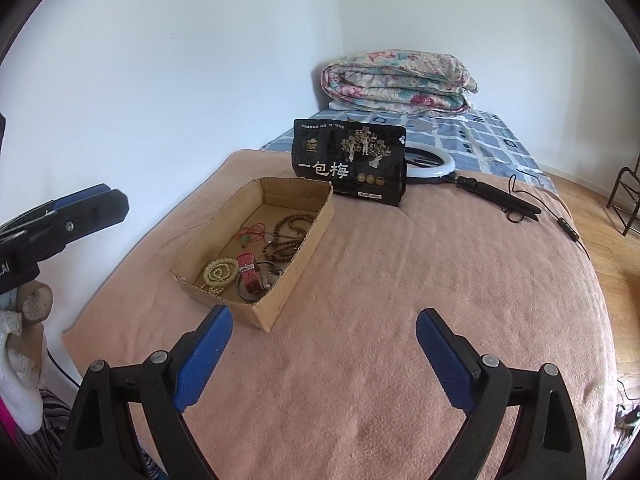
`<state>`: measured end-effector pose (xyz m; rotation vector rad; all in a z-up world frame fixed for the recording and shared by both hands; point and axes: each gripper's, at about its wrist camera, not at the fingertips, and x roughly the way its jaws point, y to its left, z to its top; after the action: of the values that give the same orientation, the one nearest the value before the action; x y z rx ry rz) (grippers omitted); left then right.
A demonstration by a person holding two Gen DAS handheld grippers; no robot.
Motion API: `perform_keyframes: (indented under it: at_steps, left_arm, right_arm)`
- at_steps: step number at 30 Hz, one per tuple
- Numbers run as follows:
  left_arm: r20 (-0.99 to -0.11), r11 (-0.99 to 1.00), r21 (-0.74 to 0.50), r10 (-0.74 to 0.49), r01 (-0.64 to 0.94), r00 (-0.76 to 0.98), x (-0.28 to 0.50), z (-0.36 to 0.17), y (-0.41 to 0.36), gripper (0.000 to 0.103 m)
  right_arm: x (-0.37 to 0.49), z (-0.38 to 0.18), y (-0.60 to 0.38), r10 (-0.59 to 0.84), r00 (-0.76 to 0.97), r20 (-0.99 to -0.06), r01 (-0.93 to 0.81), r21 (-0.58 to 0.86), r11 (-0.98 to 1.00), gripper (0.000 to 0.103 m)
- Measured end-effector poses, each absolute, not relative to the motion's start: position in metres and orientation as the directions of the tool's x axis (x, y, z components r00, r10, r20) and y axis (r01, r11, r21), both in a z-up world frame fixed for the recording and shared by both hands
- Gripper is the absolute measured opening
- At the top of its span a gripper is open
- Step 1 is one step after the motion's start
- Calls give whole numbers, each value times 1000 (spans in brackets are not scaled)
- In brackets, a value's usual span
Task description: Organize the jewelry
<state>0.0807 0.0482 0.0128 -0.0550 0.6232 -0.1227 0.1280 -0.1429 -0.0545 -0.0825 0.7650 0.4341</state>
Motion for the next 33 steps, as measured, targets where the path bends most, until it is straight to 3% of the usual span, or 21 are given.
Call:
perform_keyframes:
  at_steps: [8, 15, 16, 17, 22, 33]
  left_arm:
    - [-574, 995, -68, -104, 80, 812, 69, 11, 47, 77]
    - [-553, 996, -51, -86, 69, 829, 62, 14, 43, 90]
    - [-551, 997, -45, -80, 66, 831, 61, 15, 42, 93]
    - [-547, 997, -37, -71, 61, 834, 61, 16, 42, 94]
    - [-537, 998, -29, -58, 50, 841, 59, 19, 40, 100]
    - [-538, 999, -15, -41, 39, 842, 54, 20, 40, 102]
  right_arm:
    - [122, -53, -147, 319, 654, -686, -391, 55, 919, 95]
    - [118, -46, -147, 276, 692, -667, -360, 13, 933, 95]
    - [117, -45, -147, 267, 700, -663, -352, 5, 936, 95]
    - [117, -45, -148, 259, 705, -660, -345, -1, 939, 103]
    - [117, -43, -151, 247, 722, -646, -324, 0, 946, 103]
    - [115, -41, -153, 230, 744, -628, -299, -5, 954, 103]
